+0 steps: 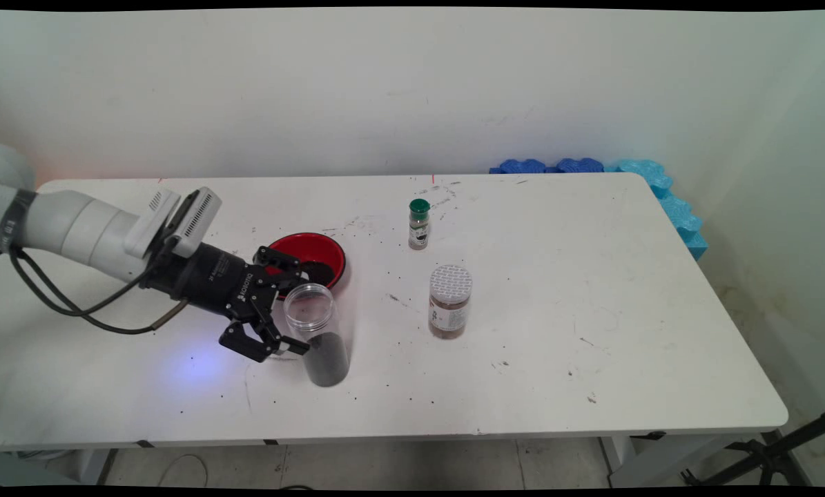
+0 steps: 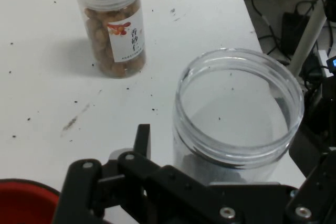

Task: Pick up the black seasoning powder from the table, then pour the black seasoning powder in the red bowl

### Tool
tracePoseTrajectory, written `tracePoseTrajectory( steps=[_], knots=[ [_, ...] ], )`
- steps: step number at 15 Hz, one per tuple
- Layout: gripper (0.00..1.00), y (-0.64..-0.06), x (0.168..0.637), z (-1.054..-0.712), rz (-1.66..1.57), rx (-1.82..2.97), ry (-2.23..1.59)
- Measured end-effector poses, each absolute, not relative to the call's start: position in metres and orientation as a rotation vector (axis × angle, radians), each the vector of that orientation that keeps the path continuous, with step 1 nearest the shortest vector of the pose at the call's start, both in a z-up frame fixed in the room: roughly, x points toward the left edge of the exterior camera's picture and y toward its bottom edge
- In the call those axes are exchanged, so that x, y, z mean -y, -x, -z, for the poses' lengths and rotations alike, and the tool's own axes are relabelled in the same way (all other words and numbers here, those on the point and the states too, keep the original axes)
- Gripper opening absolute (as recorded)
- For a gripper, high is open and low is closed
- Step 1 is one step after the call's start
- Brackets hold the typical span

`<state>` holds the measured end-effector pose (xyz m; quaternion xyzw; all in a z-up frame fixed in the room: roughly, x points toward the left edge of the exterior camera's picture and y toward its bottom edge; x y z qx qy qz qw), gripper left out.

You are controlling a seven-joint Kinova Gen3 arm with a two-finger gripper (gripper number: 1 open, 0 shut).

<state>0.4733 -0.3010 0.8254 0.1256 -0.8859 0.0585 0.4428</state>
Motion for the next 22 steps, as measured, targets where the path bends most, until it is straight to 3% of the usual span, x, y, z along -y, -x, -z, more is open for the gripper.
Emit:
tracePoseTrajectory(
  steps=[3,4,12,22],
  knots=[
    [1.00,-0.470,0.302,-0.822,-0.144,2.204,-0.309],
    [0.00,-0.469,0.303,-0.822,-0.140,2.202,-0.308],
    [0.00,-0.477,0.302,-0.835,-0.097,2.190,-0.293],
    [0.00,-0.512,0.305,-0.896,-0.022,2.175,-0.327]
  ],
)
